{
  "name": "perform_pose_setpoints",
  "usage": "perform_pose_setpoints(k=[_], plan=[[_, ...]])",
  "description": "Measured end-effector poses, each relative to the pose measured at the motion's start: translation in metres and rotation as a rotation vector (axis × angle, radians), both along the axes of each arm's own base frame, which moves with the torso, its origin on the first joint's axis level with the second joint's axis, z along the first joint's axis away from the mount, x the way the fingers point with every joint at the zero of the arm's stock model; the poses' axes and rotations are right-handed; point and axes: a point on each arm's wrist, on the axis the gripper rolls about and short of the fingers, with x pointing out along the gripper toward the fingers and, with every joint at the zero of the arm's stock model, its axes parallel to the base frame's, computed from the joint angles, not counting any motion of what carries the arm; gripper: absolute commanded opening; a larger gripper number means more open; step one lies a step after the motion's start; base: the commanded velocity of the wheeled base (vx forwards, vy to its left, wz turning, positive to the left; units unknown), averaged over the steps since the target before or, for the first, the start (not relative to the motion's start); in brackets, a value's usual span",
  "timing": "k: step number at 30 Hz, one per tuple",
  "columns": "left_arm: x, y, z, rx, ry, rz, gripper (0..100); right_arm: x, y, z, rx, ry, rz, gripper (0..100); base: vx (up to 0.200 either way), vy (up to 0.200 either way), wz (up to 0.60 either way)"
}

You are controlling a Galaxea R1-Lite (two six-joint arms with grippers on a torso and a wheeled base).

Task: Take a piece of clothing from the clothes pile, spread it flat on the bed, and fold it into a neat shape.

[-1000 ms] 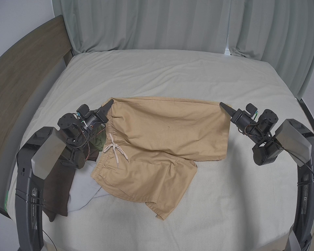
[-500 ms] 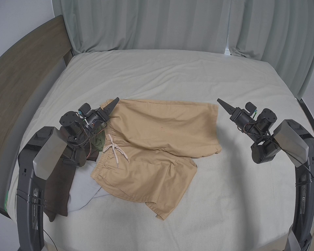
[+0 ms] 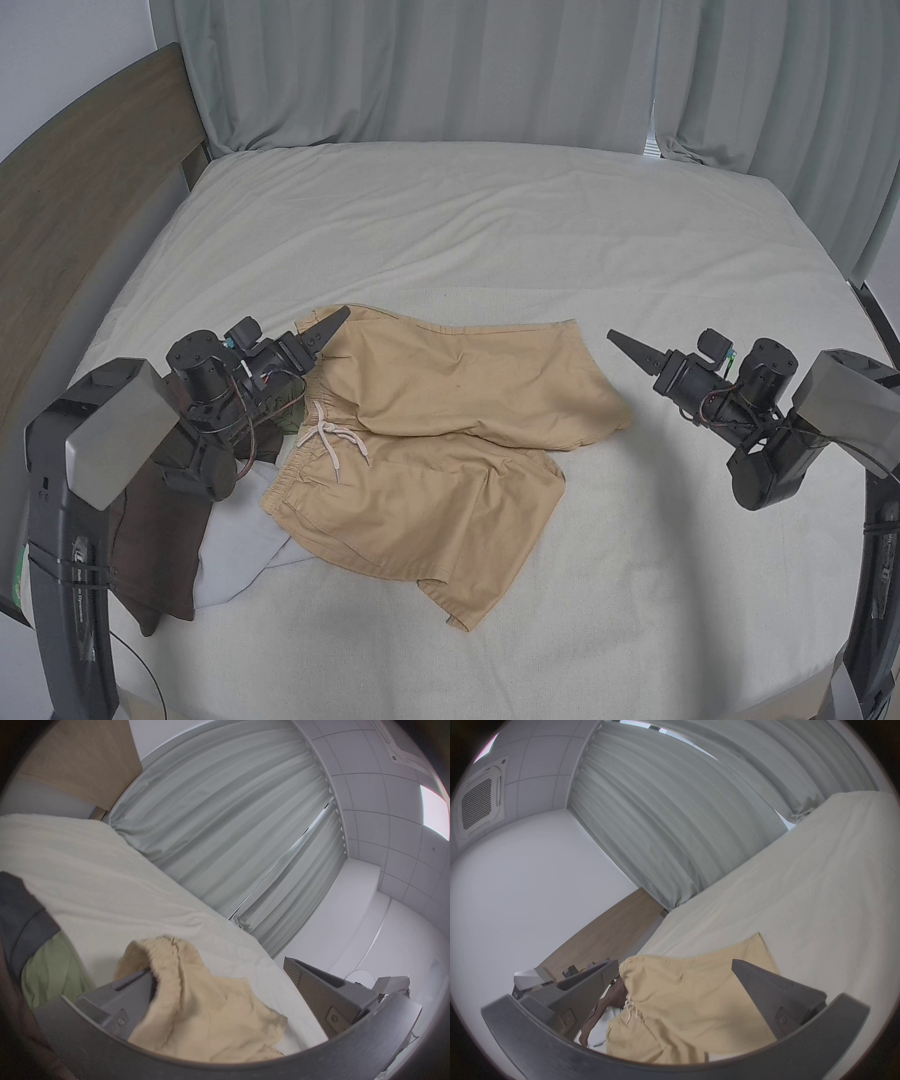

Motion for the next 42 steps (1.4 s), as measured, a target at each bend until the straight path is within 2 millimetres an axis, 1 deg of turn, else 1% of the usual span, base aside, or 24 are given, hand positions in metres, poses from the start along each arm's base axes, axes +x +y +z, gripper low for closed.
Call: perform_pose_setpoints(k=[2,4,7,12,15,18,24,29,35,42], plan=[[-0.013,0.002,-0.002,0.014,0.042,-0.01,100,-0.014,0.004,-0.004,-0.017,0.035,0.011,100,0.0,0.0,0.0],[-0.026,0.005,0.0,0.029,0.069,-0.02,100,-0.027,0.007,-0.008,-0.034,0.073,0.022,100,0.0,0.0,0.0],[-0.045,0.015,0.013,0.055,0.074,-0.022,100,-0.049,0.009,-0.013,-0.065,0.121,0.034,100,0.0,0.0,0.0],[-0.069,0.03,0.034,0.074,0.063,-0.006,100,-0.074,0.01,-0.016,-0.091,0.172,0.049,100,0.0,0.0,0.0],[-0.082,0.032,0.041,0.081,0.061,-0.013,100,-0.085,0.012,-0.017,-0.1,0.2,0.059,100,0.0,0.0,0.0],[-0.093,0.032,0.044,0.096,0.058,-0.019,100,-0.094,0.013,-0.019,-0.106,0.224,0.061,100,0.0,0.0,0.0],[-0.108,0.022,0.039,0.166,0.022,-0.065,100,-0.098,0.022,-0.027,-0.112,0.26,-0.001,100,0.0,0.0,0.0],[-0.114,0.015,0.034,0.193,0.021,-0.088,100,-0.098,0.03,-0.044,-0.126,0.313,-0.014,100,0.0,0.0,0.0],[-0.115,0.011,0.025,0.246,0.011,-0.095,100,-0.095,0.038,-0.066,-0.122,0.389,0.005,100,0.0,0.0,0.0],[-0.113,0.007,0.017,0.257,0.015,-0.107,100,-0.088,0.052,-0.076,-0.038,0.461,0.033,100,0.0,0.0,0.0]])
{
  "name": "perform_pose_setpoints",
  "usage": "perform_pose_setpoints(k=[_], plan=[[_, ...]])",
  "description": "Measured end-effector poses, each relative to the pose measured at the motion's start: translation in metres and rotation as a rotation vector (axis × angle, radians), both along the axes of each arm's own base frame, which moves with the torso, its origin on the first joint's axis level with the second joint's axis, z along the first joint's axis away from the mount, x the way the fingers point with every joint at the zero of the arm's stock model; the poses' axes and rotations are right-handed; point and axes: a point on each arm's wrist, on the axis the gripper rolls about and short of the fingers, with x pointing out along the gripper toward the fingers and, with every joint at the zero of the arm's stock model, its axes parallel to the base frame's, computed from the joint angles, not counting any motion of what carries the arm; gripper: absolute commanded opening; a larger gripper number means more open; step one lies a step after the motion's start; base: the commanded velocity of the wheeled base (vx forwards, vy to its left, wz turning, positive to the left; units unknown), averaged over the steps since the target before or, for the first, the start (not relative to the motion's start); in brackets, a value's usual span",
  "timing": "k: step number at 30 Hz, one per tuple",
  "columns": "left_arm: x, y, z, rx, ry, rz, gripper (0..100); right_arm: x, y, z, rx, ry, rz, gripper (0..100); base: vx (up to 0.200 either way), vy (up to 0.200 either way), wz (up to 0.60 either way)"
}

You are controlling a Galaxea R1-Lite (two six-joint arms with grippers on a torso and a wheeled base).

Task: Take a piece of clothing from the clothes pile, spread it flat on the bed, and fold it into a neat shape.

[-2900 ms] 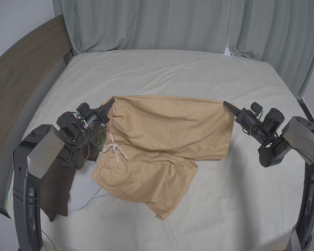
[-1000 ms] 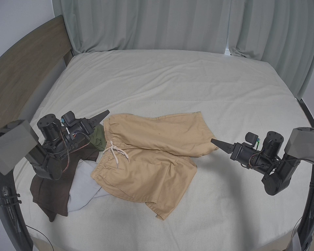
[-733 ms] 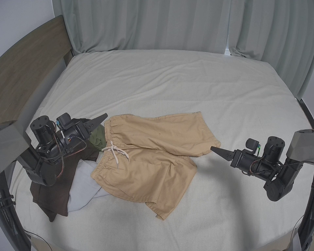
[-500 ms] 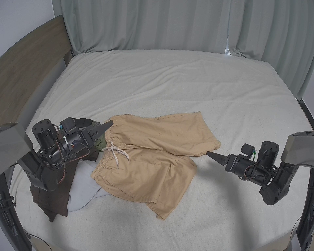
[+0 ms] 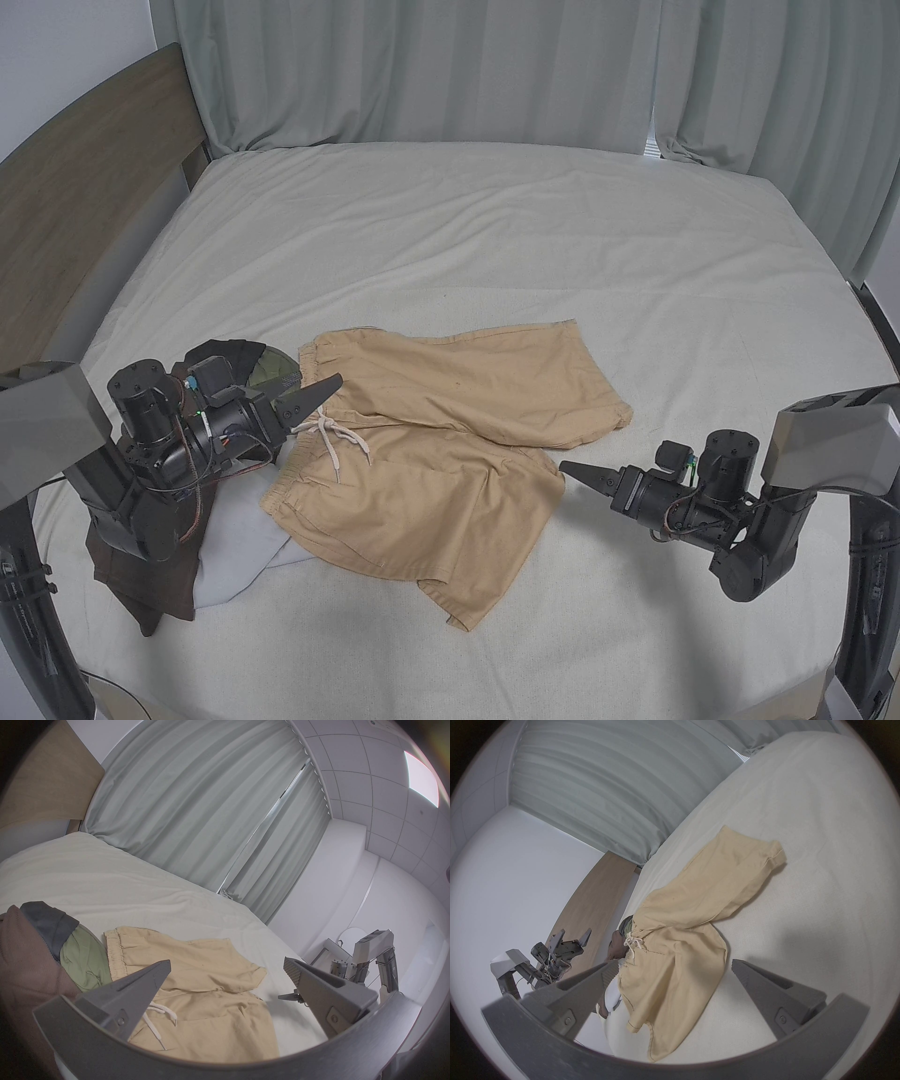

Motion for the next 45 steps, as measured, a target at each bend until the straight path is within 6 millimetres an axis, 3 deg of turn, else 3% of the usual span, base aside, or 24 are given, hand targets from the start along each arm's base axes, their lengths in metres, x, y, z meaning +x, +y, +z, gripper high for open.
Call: perform_pose_setpoints(k=[34,45], plan=[[0.002,-0.002,-0.006,-0.001,-0.009,-0.003,100,0.027,0.017,-0.041,0.057,0.071,0.001,100,0.0,0.0,0.0],[0.003,-0.001,-0.006,-0.001,-0.012,-0.002,100,0.024,0.044,-0.049,0.059,0.072,0.029,100,0.0,0.0,0.0]])
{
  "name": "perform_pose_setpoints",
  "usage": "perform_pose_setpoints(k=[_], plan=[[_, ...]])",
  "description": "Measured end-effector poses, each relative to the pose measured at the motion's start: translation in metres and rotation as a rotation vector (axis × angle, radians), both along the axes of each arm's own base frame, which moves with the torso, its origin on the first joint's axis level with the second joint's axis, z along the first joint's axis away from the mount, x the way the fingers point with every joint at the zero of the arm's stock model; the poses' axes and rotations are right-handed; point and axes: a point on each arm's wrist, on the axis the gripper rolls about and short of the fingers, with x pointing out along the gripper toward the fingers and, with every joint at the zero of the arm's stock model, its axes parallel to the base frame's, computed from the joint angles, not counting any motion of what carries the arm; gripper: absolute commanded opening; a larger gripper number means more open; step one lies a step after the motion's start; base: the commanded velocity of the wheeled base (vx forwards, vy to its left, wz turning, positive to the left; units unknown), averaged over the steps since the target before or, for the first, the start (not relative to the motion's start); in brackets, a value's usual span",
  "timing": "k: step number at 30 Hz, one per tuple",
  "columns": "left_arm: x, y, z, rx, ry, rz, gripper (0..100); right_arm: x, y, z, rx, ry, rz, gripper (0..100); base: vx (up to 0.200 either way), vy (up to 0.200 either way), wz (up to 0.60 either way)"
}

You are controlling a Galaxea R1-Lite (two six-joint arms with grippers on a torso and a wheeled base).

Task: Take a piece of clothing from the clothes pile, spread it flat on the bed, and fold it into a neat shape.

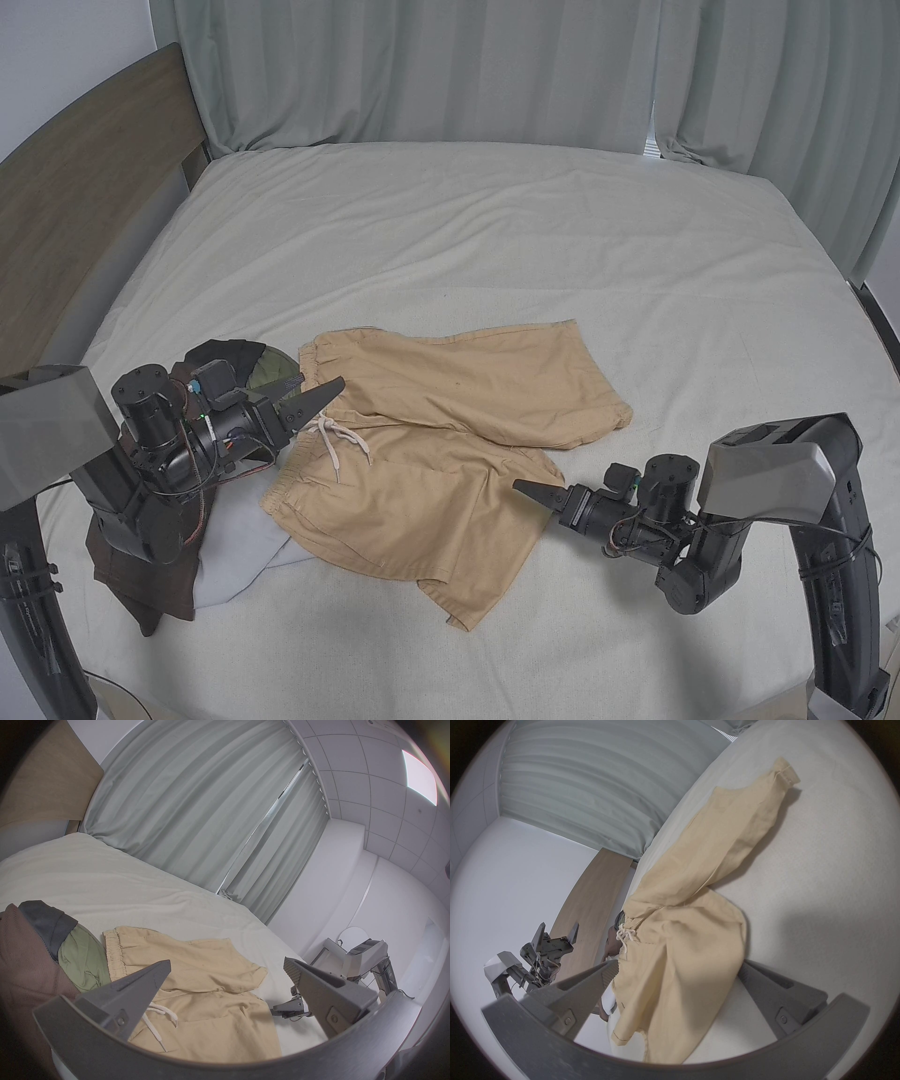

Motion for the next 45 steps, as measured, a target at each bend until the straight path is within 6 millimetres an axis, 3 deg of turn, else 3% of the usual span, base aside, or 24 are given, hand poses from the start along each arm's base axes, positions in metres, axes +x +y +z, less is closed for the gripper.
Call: perform_pose_setpoints(k=[7,18,25,36,45], plan=[[0.0,0.001,0.001,0.0,-0.003,0.002,100,-0.009,0.011,0.01,0.02,0.009,0.031,100,0.0,0.0,0.0],[0.001,0.001,0.001,-0.002,-0.006,0.001,100,-0.027,0.007,0.071,0.128,-0.029,0.079,100,0.0,0.0,0.0],[0.001,0.001,0.001,-0.002,-0.007,0.001,100,-0.029,0.006,0.085,0.144,-0.06,0.081,100,0.0,0.0,0.0],[0.001,0.001,0.001,-0.001,-0.006,0.002,100,-0.025,-0.008,0.077,0.08,-0.089,0.05,100,0.0,0.0,0.0],[0.001,0.002,0.001,-0.002,-0.007,0.004,100,-0.026,-0.019,0.046,-0.065,-0.087,0.061,100,0.0,0.0,0.0]])
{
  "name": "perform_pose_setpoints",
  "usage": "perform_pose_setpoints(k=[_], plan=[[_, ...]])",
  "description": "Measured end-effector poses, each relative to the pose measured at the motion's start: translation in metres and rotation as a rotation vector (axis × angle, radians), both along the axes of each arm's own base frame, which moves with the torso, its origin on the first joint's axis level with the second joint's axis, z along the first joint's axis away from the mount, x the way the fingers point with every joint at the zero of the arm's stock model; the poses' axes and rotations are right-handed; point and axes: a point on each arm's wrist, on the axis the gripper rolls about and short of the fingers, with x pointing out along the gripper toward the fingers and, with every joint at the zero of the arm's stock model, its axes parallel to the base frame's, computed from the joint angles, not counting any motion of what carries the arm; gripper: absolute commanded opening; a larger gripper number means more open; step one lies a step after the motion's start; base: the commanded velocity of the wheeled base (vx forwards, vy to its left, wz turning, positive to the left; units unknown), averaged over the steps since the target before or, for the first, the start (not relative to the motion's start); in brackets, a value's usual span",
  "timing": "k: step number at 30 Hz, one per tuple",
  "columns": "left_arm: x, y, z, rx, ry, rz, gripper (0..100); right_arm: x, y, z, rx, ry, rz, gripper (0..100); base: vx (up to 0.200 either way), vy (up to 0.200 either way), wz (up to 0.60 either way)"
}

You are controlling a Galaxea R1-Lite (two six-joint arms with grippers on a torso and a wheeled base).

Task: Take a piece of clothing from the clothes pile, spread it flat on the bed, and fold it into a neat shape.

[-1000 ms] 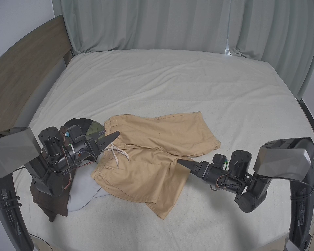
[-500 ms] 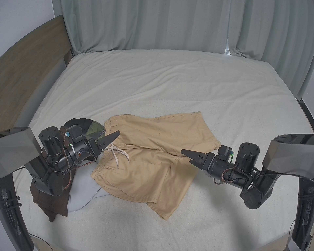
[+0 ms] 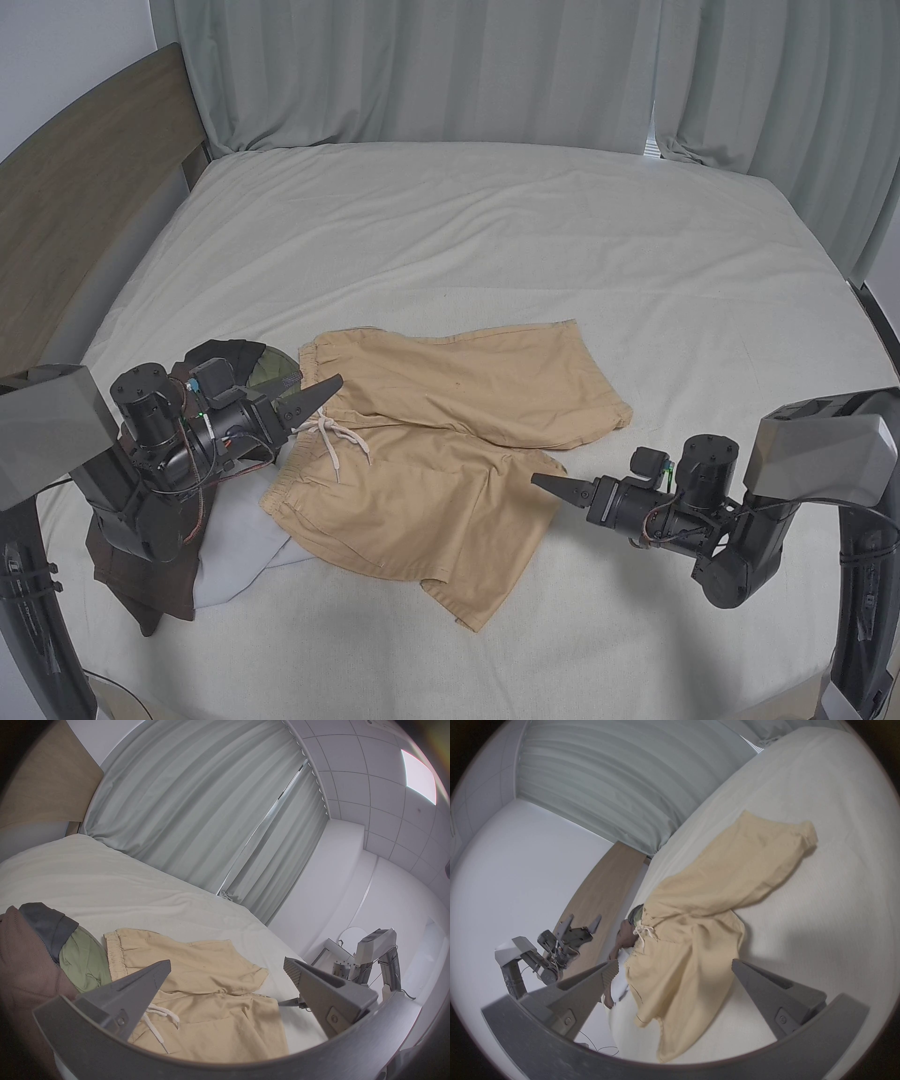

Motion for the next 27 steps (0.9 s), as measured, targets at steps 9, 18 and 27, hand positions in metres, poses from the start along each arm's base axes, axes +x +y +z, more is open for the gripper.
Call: perform_pose_setpoints(k=[9,18,27], plan=[[0.0,0.001,0.0,0.0,-0.002,0.002,100,0.006,0.012,-0.032,-0.048,0.046,0.032,100,0.0,0.0,0.0],[0.0,0.001,0.001,0.0,-0.004,0.004,100,-0.001,0.03,-0.041,-0.05,0.047,0.084,100,0.0,0.0,0.0],[0.0,0.002,0.001,0.0,-0.003,0.004,100,-0.011,0.051,-0.025,-0.022,-0.008,0.148,100,0.0,0.0,0.0]])
